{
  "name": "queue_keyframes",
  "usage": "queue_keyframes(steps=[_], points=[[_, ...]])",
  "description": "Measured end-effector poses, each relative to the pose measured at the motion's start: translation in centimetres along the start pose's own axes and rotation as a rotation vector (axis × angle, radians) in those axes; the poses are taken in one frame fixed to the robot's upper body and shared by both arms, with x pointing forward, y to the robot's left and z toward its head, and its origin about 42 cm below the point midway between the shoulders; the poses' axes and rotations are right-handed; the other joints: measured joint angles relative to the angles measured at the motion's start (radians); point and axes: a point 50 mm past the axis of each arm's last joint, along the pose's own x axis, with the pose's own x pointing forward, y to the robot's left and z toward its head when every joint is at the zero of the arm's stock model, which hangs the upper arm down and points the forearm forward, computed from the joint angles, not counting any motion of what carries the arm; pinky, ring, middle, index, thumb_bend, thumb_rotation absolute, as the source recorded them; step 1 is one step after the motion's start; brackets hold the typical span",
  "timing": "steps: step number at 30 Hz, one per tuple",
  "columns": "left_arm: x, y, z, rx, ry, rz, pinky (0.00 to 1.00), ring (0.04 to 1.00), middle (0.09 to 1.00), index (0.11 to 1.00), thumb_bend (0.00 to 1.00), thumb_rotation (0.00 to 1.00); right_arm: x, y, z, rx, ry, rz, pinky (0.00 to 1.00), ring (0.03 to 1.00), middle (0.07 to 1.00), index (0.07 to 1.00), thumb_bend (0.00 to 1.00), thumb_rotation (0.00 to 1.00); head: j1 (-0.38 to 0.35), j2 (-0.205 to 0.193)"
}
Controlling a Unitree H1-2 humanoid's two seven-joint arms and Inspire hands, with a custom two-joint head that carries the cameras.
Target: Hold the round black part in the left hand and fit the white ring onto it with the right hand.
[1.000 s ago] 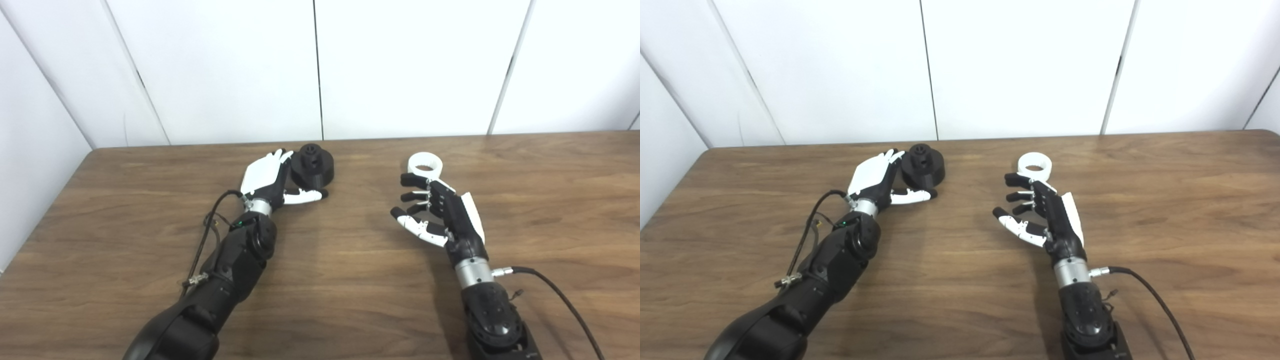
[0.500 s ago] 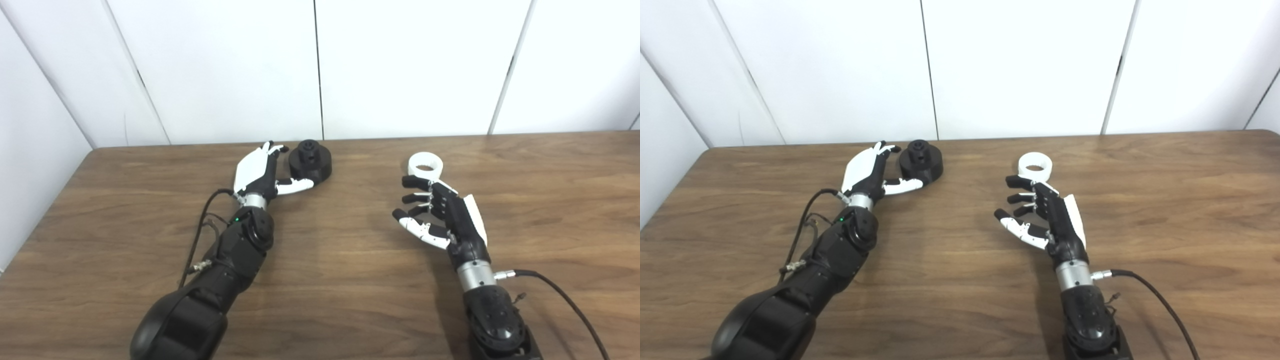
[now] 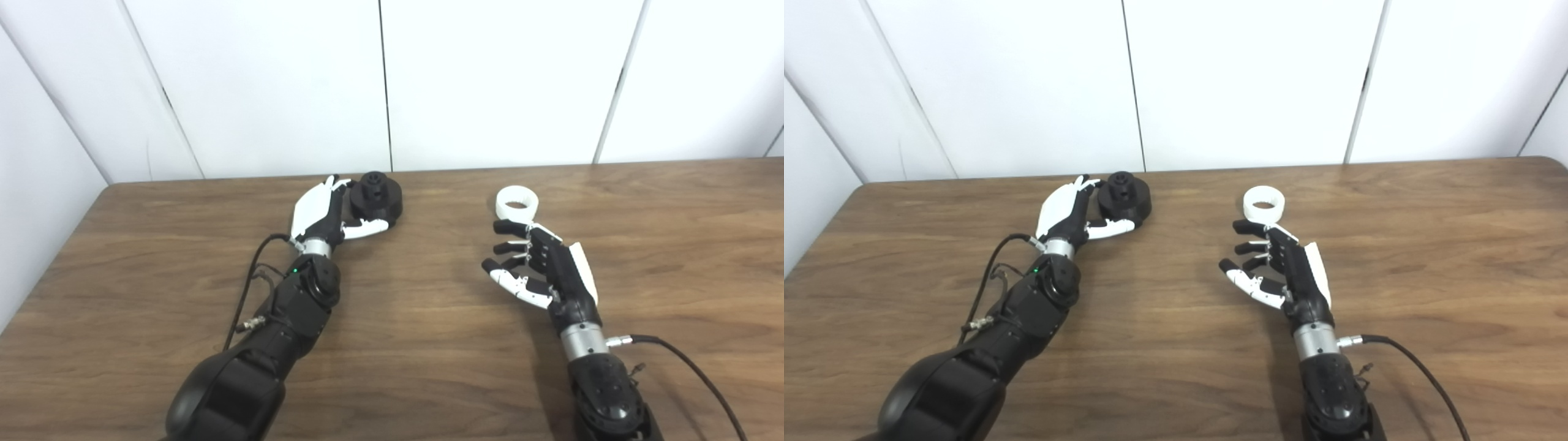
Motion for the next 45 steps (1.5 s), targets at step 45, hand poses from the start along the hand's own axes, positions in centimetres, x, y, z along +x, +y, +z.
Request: queue_keyframes(steps=[45], points=[[-0.2,-0.6,1.2,-0.159,-0.071,0.013,1.0,1.0,1.0,0.628,0.92,0.24,-0.4,-0.1,0.0,0.006,0.0,-0.007,0.47,0.605,0.732,0.679,0.52,0.03,0.002,0.011]])
